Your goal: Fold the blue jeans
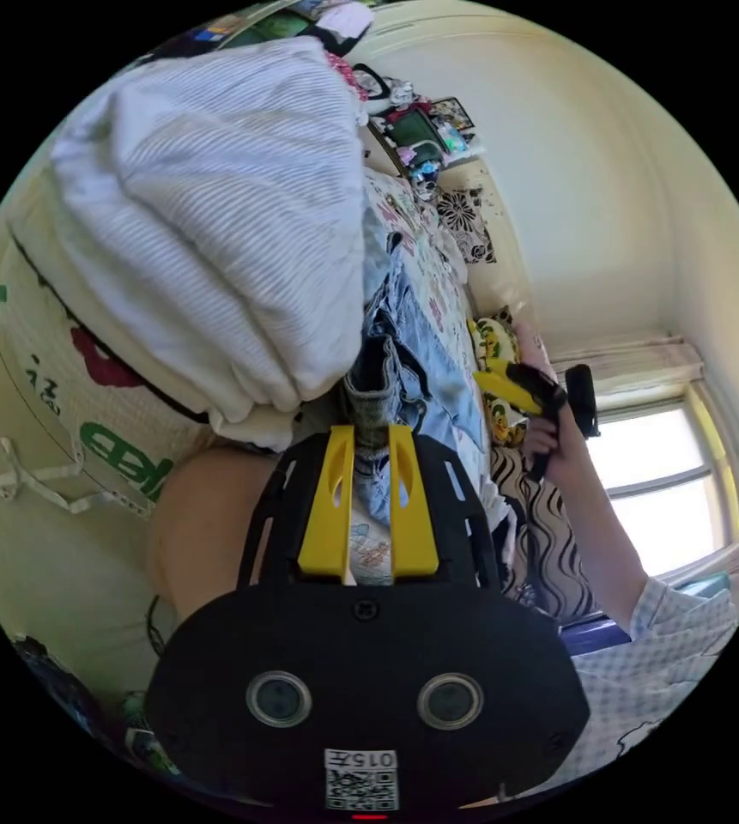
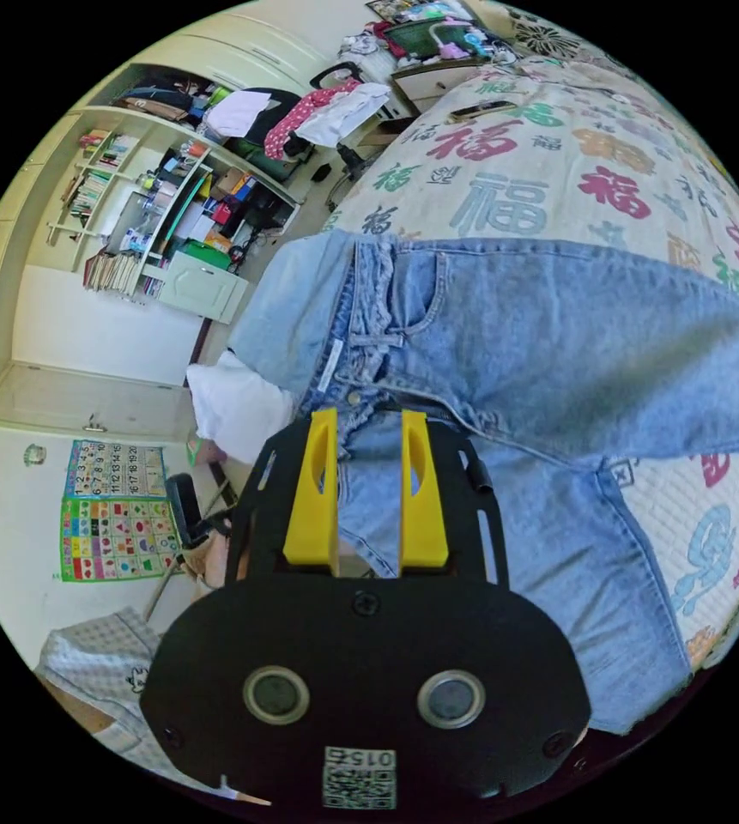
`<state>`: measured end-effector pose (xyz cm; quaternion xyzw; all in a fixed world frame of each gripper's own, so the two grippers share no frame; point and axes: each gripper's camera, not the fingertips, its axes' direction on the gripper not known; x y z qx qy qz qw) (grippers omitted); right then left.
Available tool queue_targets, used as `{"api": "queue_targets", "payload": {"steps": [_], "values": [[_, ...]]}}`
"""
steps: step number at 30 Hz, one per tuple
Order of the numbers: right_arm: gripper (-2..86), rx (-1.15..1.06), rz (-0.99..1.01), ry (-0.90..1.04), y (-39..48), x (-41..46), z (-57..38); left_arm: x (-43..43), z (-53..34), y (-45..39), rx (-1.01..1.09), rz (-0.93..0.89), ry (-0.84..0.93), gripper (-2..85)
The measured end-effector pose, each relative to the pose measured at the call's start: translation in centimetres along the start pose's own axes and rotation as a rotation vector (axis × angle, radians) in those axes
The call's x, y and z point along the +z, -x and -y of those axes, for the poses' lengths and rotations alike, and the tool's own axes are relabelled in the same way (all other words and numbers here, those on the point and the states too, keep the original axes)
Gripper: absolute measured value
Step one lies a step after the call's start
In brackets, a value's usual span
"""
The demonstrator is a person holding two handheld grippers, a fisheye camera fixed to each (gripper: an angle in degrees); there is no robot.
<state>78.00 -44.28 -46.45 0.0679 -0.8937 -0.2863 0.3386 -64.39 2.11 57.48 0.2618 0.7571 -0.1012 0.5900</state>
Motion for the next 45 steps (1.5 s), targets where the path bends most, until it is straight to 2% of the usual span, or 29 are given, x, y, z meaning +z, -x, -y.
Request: {"api": "queue_targets", "payload": {"steps": [7,15,20,22,25,32,34,37,42,45], "values": [[11.6,0.1,0.011,0.065,2.0,10.5,12.9,-0.6,0.6,0.3,0.033,0.018,0.026,8.3],[10.4,0.215,-0.079,0.073,0.2,17.3,19.9,-1.1,1.3,1.8,0.011,-0.042,0.06,6.6],[7.3,0.096,-0.148,0.165,0.6,18.6,21.8,-1.3,1.5,1.7,0.033,-0.019,0.089,6.1],[4.8,0.002,-0.241,0.203,1.5,18.7,21.9,-1.4,1.5,1.4,0.045,0.012,0.093,5.7],[3.5,-0.081,-0.296,0.2,2.4,17.6,21.5,-1.7,1.0,0.1,0.114,0.052,0.074,5.1],[2.4,-0.205,-0.285,0.077,4.3,9.9,20.1,-4.5,-0.2,-3.2,0.243,-0.035,-0.088,4.1],[2.6,-0.241,-0.236,0.04,5.2,6.6,19.8,-6.2,-0.4,-4.6,0.272,-0.052,-0.158,4.0],[3.5,-0.247,-0.136,-0.002,5.8,4.0,19.3,-8.3,-0.4,-5.8,0.309,0.029,-0.249,4.2],[3.1,-0.205,-0.145,0.049,3.5,2.8,16.8,-6.3,0.8,-4.1,0.245,0.137,-0.106,5.4],[2.6,-0.239,-0.01,0.031,0.7,-2.0,12.1,-6.2,0.1,-4.5,0.269,0.192,-0.131,5.8]]}}
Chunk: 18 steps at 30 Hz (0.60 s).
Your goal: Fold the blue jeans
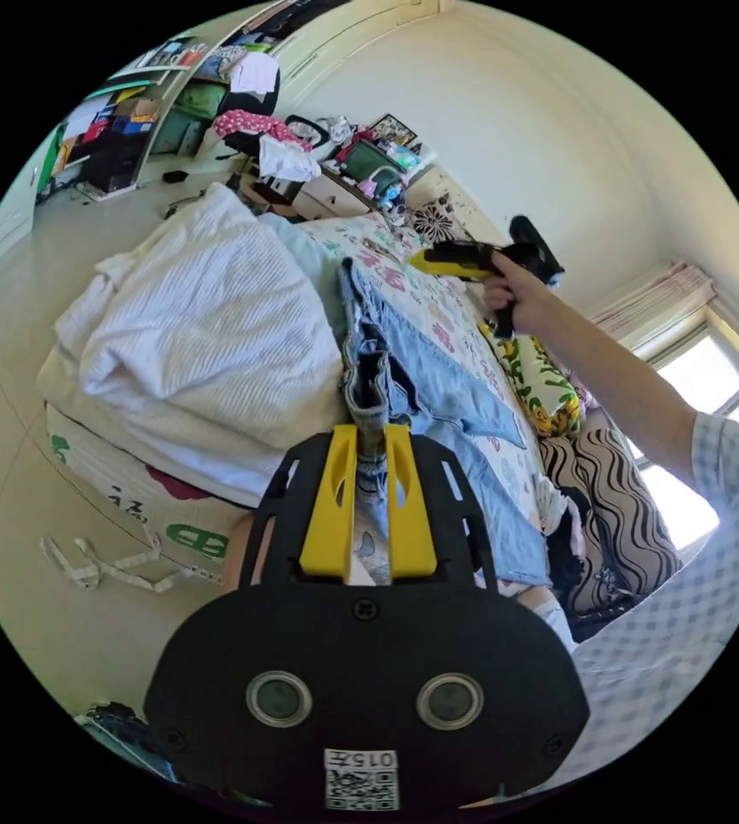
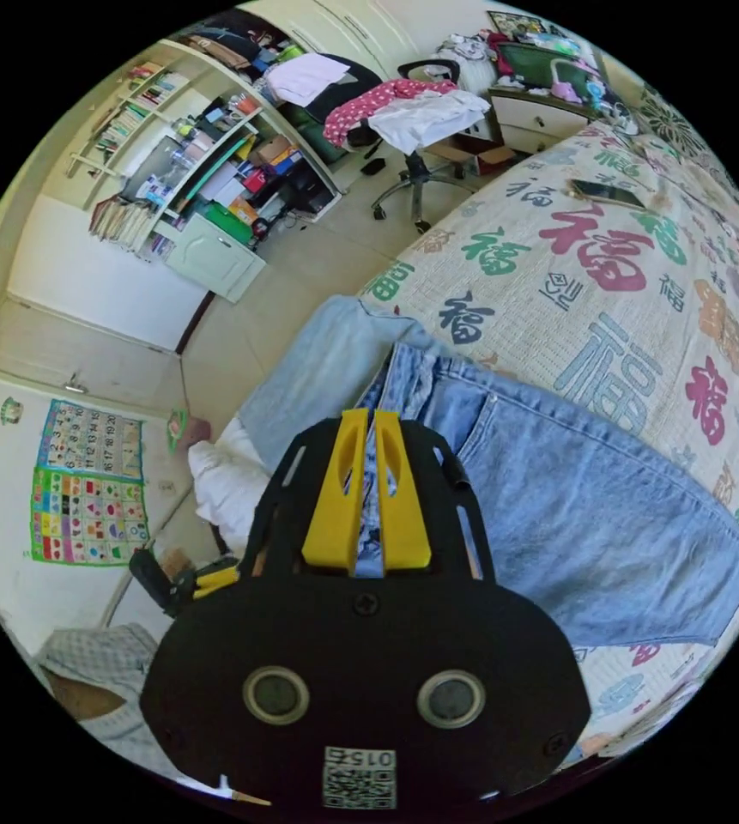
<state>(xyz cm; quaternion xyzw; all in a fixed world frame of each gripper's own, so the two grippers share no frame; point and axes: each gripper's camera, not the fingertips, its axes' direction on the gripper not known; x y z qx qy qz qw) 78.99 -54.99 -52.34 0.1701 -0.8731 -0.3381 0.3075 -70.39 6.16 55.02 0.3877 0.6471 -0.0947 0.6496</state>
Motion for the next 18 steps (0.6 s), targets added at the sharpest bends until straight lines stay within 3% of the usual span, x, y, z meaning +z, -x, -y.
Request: {"api": "queue_targets", "payload": {"steps": [5,8,11,13,18], "values": [[5.1,0.02,-0.042,-0.014,-5.2,-10.3,-15.3,0.6,0.4,0.0,-0.045,-0.027,0.039,7.0],[6.5,0.206,-0.092,-0.043,-10.6,-17.1,-27.8,1.6,1.1,-0.5,-0.026,-0.005,0.089,8.0],[7.5,0.521,-0.109,-0.177,-15.7,-24.2,-42.0,2.8,2.0,-0.9,-0.028,-0.003,0.117,8.3],[8.0,0.812,-0.063,-0.362,-19.1,-29.2,-53.8,3.9,3.0,-1.1,-0.05,-0.002,0.136,8.3],[8.7,1.238,-0.008,-0.569,-24.3,-34.8,-71.7,6.5,5.1,-1.6,-0.083,0.028,0.175,8.1]]}}
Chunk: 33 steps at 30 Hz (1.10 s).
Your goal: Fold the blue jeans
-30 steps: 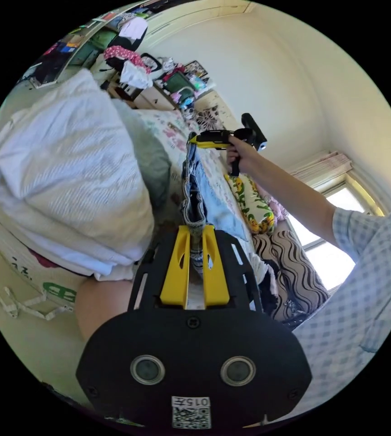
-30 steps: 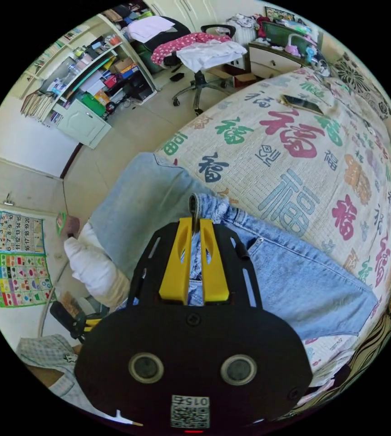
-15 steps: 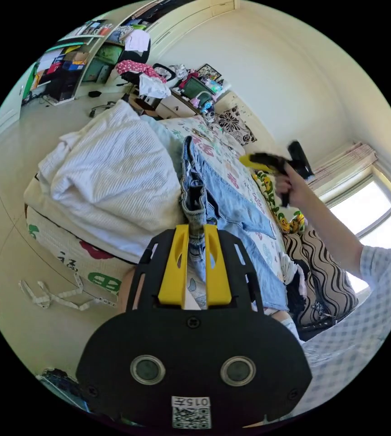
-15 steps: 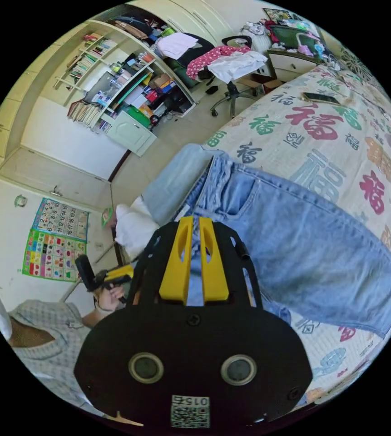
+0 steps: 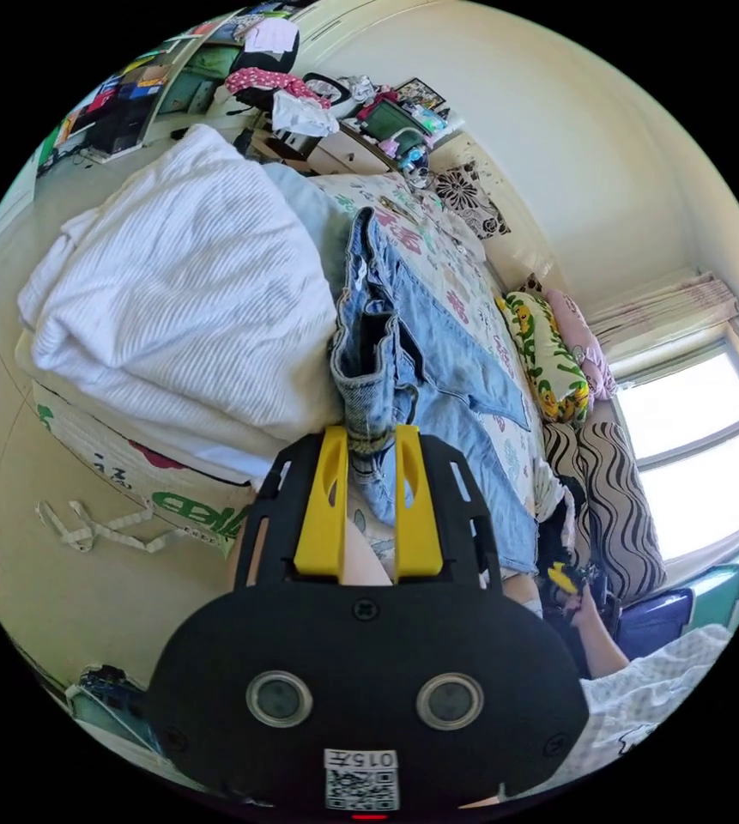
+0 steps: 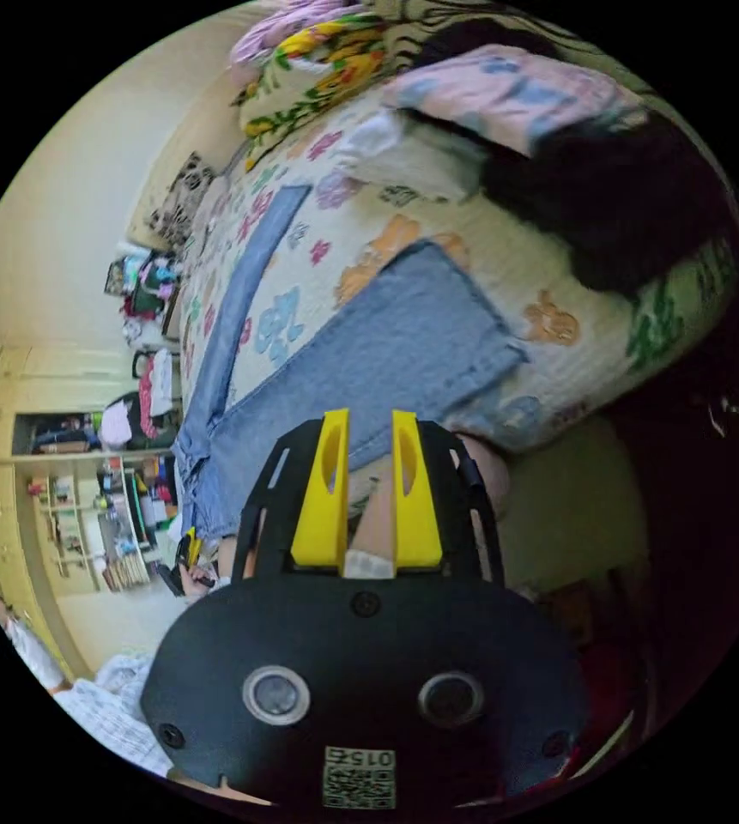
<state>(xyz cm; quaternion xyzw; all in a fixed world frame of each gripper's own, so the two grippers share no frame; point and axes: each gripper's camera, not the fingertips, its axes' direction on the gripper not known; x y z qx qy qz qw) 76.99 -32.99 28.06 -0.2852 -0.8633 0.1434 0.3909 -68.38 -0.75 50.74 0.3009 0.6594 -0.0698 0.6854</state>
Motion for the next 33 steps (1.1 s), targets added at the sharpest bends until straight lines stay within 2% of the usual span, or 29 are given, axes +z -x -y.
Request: {"api": "queue_targets", "payload": {"steps": [2,4,9,17,23,27,33], "values": [[9.4,0.106,0.012,-0.015,-3.9,-1.8,1.2,1.0,1.1,-0.5,-0.001,0.043,0.031,8.0],[9.8,0.186,0.136,-0.03,-7.4,-3.4,2.9,1.9,2.6,-1.1,-0.014,0.079,0.064,8.0],[9.5,0.224,0.317,-0.055,-9.8,-6.0,6.4,3.0,5.3,-1.8,-0.056,0.12,0.107,7.9],[3.6,0.179,0.312,-0.038,-9.9,-11.0,11.1,5.3,8.5,-1.1,-0.193,0.093,0.05,6.7],[0.4,-0.034,0.361,-0.02,-4.6,-16.4,15.7,6.7,11.8,-1.1,-0.151,0.005,0.047,5.6],[0.1,-0.217,0.336,-0.025,3.1,-20.1,21.1,6.7,15.4,-3.3,-0.086,-0.116,0.019,5.4],[-0.1,-0.269,0.289,-0.004,13.8,-20.0,33.4,8.2,23.5,-5.6,-0.091,-0.204,0.0,5.5]]}}
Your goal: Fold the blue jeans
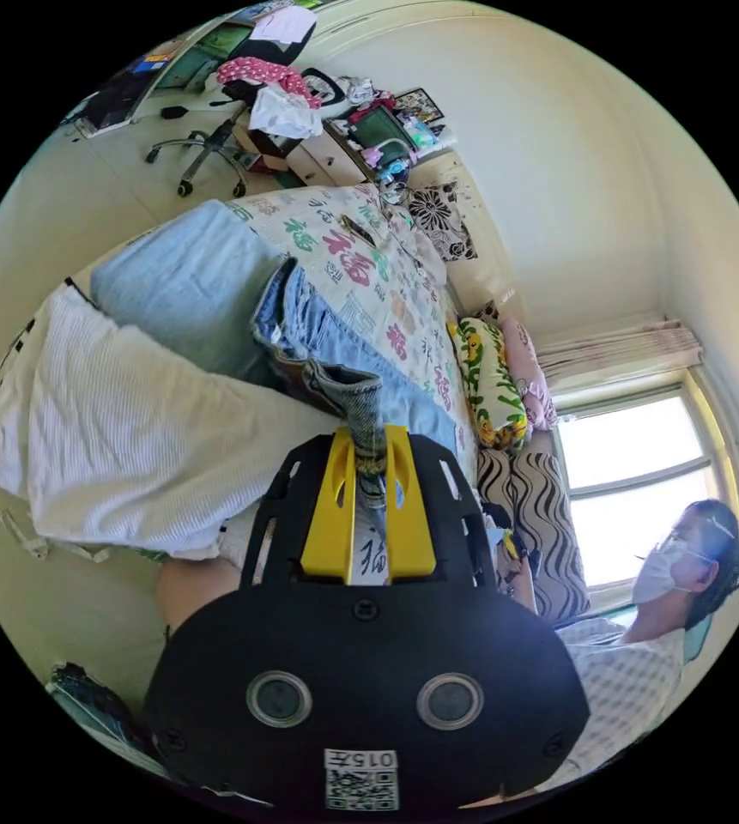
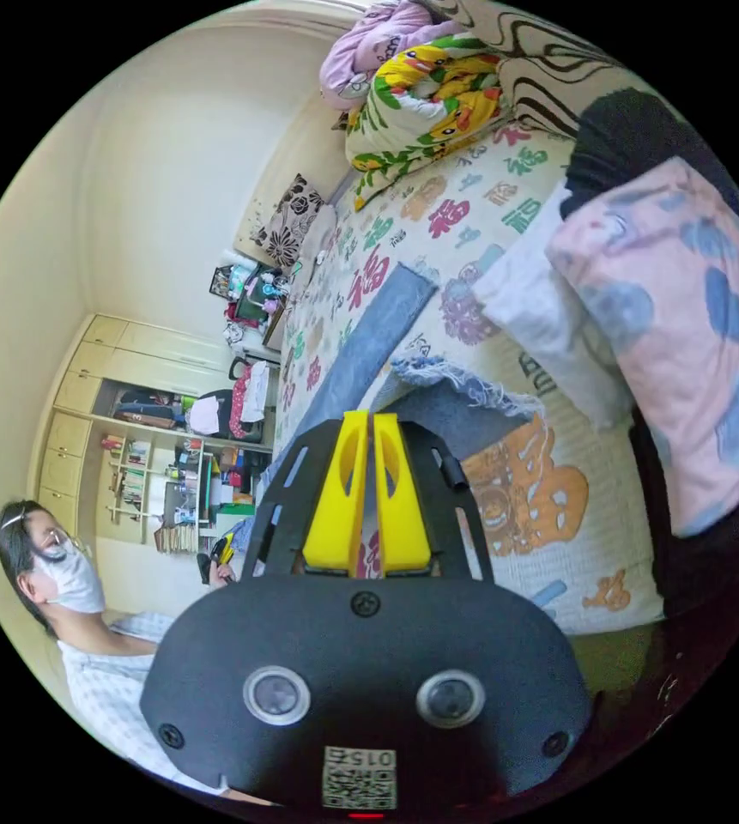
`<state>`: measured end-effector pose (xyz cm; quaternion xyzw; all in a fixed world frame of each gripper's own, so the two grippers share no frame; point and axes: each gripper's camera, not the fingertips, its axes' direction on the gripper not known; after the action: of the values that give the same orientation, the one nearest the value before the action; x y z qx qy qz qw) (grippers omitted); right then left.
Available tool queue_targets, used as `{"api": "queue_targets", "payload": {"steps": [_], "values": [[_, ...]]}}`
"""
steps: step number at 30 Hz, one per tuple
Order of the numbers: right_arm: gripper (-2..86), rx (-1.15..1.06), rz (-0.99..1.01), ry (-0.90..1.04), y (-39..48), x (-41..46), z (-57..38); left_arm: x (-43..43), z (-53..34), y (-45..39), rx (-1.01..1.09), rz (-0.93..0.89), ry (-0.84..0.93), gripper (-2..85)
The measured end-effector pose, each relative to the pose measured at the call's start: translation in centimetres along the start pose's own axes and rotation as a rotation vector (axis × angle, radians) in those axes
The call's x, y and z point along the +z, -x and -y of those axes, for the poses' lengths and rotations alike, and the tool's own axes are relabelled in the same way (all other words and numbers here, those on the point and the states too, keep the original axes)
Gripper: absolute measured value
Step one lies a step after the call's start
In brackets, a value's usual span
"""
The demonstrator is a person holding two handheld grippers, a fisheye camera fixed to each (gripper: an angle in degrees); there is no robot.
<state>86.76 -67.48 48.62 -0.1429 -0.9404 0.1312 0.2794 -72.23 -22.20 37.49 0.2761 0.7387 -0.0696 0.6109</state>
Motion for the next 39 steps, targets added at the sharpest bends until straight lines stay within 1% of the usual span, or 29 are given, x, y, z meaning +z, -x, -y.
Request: {"api": "queue_targets", "payload": {"steps": [4,8,10,14,16,18,19,21,22,24,26,28,29,30,31,32,33,34,35,36,37,38,39], "values": [[-0.1,0.098,-0.034,0.065,2.3,5.3,10.3,3.3,5.4,0.4,-0.149,-0.062,-0.005,5.4],[0.0,0.148,-0.098,0.148,5.2,10.4,18.0,7.2,10.2,1.1,-0.3,-0.088,0.0,5.4],[0.0,0.163,-0.182,0.215,7.3,14.4,22.7,10.4,13.8,1.3,-0.378,-0.07,0.01,5.5],[0.2,0.192,-0.29,0.301,9.3,21.0,29.3,15.9,19.6,1.5,-0.438,-0.017,0.017,5.7],[0.6,0.209,-0.379,0.358,9.5,26.4,33.1,20.3,22.9,2.0,-0.464,0.006,0.003,5.7],[1.1,0.211,-0.456,0.377,9.3,30.5,35.3,23.9,25.0,2.5,-0.473,0.054,-0.001,5.8],[1.1,0.196,-0.489,0.331,9.5,32.6,36.5,26.1,26.0,3.0,-0.485,0.08,-0.013,5.9],[0.6,0.142,-0.443,0.277,10.1,35.3,37.7,29.2,26.8,3.5,-0.508,0.078,-0.036,6.3],[0.6,0.134,-0.378,0.267,10.3,37.0,38.4,30.8,27.1,3.6,-0.512,0.069,-0.062,6.5],[1.2,0.086,-0.302,0.29,10.6,39.0,39.0,32.7,27.3,3.6,-0.521,0.055,-0.082,7.0],[2.0,0.032,-0.305,0.304,11.2,40.5,39.0,34.3,27.5,2.9,-0.523,0.043,-0.085,7.8],[4.2,-0.114,-0.357,0.417,12.7,43.2,38.6,36.4,28.1,-0.2,-0.443,0.144,-0.076,8.8],[4.8,-0.119,-0.388,0.459,12.9,44.1,38.4,37.0,28.2,-1.2,-0.409,0.179,-0.073,9.1],[6.3,-0.099,-0.456,0.552,13.1,46.1,38.2,38.6,28.6,-3.8,-0.32,0.25,-0.052,9.3],[8.0,-0.086,-0.475,0.61,13.4,48.1,38.0,40.9,29.1,-6.6,-0.193,0.326,0.008,9.4],[8.3,-0.071,-0.477,0.627,13.6,49.0,38.0,42.3,29.4,-8.0,-0.124,0.364,0.049,9.5],[8.9,-0.074,-0.46,0.658,14.2,50.9,38.1,45.6,30.0,-10.7,0.031,0.426,0.136,9.5],[8.9,-0.182,-0.443,0.692,15.7,52.8,38.3,49.6,30.3,-13.2,0.208,0.437,0.246,9.5],[8.9,-0.264,-0.462,0.712,16.6,53.9,38.2,51.8,30.4,-14.4,0.299,0.416,0.317,9.4],[8.7,-0.47,-0.54,0.755,18.8,55.9,37.8,56.5,30.5,-16.4,0.458,0.363,0.483,9.4],[8.7,-0.688,-0.64,0.819,20.6,58.1,36.8,61.1,30.3,-18.0,0.571,0.384,0.613,9.7],[8.8,-0.786,-0.679,0.859,21.3,59.2,36.2,63.3,30.1,-18.8,0.64,0.396,0.663,9.8],[9.1,-0.956,-0.727,0.955,22.3,61.3,35.0,67.5,29.5,-20.2,0.774,0.419,0.731,9.9]]}}
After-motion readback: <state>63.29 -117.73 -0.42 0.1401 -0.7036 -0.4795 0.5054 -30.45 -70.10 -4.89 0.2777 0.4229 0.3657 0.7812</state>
